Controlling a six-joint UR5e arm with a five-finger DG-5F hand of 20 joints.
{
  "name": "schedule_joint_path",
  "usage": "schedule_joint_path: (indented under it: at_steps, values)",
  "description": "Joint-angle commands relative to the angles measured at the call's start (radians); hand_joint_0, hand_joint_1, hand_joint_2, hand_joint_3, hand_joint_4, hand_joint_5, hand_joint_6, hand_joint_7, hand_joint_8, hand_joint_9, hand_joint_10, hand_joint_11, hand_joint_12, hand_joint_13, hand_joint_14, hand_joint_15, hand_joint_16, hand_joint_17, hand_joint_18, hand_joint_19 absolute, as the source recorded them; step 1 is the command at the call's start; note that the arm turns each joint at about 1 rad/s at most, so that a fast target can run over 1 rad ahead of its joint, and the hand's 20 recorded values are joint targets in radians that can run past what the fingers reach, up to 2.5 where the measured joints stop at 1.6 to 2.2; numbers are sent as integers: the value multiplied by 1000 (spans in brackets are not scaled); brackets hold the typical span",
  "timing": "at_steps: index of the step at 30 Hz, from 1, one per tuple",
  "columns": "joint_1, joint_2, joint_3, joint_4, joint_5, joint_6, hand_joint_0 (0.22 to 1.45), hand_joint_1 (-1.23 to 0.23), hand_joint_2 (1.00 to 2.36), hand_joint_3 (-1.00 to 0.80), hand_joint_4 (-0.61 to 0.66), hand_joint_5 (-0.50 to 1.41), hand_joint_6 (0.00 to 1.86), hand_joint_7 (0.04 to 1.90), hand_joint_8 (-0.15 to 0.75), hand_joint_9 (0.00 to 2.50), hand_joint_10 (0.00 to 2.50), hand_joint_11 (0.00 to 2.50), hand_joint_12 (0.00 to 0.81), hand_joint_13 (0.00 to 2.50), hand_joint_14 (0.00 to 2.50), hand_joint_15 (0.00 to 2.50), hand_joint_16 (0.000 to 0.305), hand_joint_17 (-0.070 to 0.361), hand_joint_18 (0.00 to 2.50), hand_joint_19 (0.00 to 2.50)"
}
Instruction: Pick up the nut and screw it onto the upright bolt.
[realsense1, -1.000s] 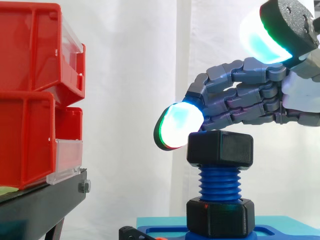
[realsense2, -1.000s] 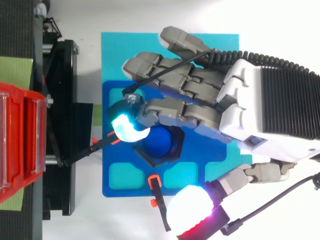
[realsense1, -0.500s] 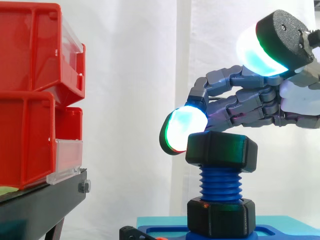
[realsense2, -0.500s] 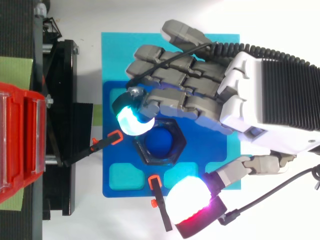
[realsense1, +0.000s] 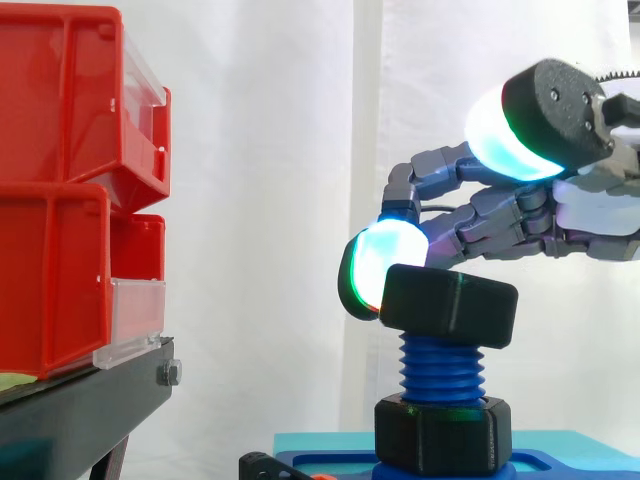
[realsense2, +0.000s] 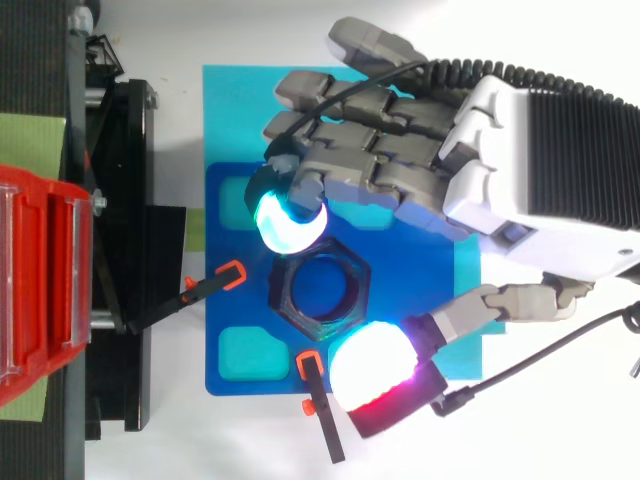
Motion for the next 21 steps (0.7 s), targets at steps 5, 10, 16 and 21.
schedule_joint_path:
  at_steps: [5,10,16,21]
  values:
    - [-11,0,-1,-1,-6,0,475,-321,1000,-500,224,-6,593,1310,297,725,0,0,297,443,0,0,28,63,74,0]
    - [-16,0,-1,-1,-14,0,485,-345,1000,-500,155,29,605,1274,254,921,0,0,266,579,0,0,21,48,225,0]
    - [-19,0,-1,-1,-15,0,492,-348,1000,-500,103,64,606,1293,175,1247,0,0,201,783,0,0,13,28,462,0]
    - [-25,0,-1,0,-21,0,488,-326,1000,-500,88,69,633,1231,153,1472,0,0,164,951,0,0,9,21,617,0]
